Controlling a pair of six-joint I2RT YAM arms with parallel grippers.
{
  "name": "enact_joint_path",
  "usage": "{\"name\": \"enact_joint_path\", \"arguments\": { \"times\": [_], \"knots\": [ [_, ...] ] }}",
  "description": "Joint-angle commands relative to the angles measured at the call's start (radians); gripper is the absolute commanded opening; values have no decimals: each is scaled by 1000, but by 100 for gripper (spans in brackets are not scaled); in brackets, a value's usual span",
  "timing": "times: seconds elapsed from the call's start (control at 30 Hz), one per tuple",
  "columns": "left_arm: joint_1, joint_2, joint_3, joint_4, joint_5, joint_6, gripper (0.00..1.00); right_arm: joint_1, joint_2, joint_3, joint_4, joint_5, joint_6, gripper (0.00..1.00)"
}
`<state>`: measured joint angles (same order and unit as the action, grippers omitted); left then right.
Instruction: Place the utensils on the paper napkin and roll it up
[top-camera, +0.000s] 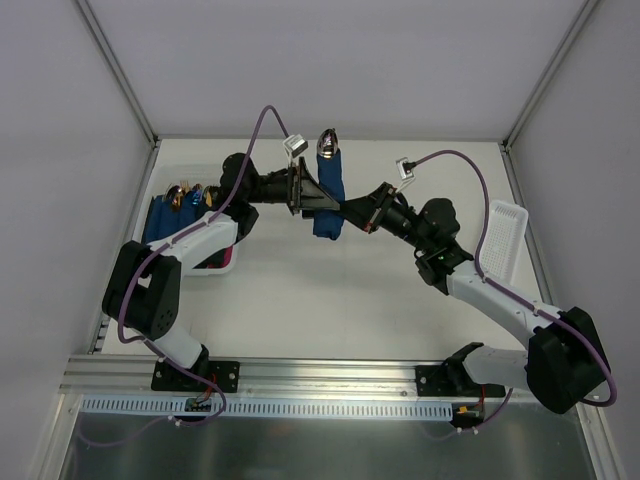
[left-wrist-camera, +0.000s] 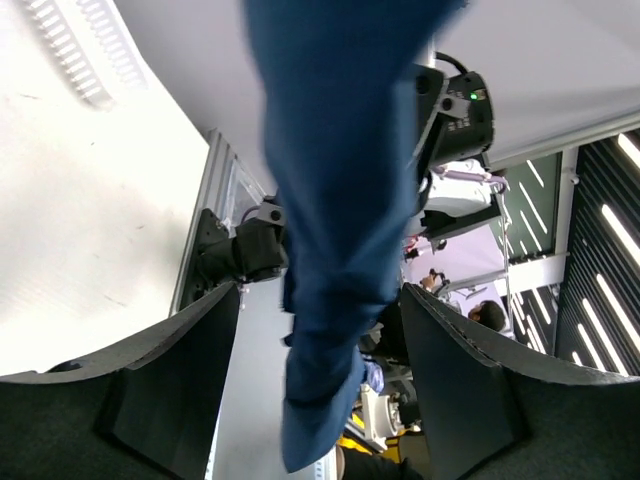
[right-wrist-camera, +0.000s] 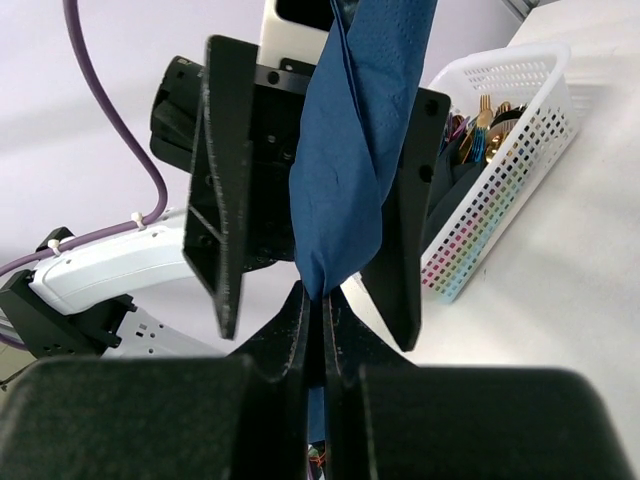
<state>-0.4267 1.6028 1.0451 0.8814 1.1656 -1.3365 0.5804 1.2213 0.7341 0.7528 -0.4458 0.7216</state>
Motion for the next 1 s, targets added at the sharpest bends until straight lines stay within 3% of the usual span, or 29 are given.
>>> {"name": "enact_joint_path", "arguments": {
  "times": [0.0,0.1,0.13,0.23,0.47,0.53,0.97],
  "knots": [
    [-7,-30,-14,-47,-18,77,65,4,-26,14,129,-13,-1,0],
    [-7,-24,-14,25,-14,28,56,6,-25,10,128,-14,-2,0],
    [-7,-23,-14,48,-12,13,47,6,-23,5,128,-16,-4,0],
    [-6,-20,-13,106,-15,-30,39,4,-23,-1,126,-16,-8,0],
    [-4,2,-2,218,-26,-128,48,4,-52,-19,92,-13,-30,0],
    [-3,9,7,214,-18,-130,47,4,-57,-25,92,-11,-31,0],
    [-4,14,18,171,-10,-107,6,4,-62,-16,66,-16,-50,0]
  ]
}}
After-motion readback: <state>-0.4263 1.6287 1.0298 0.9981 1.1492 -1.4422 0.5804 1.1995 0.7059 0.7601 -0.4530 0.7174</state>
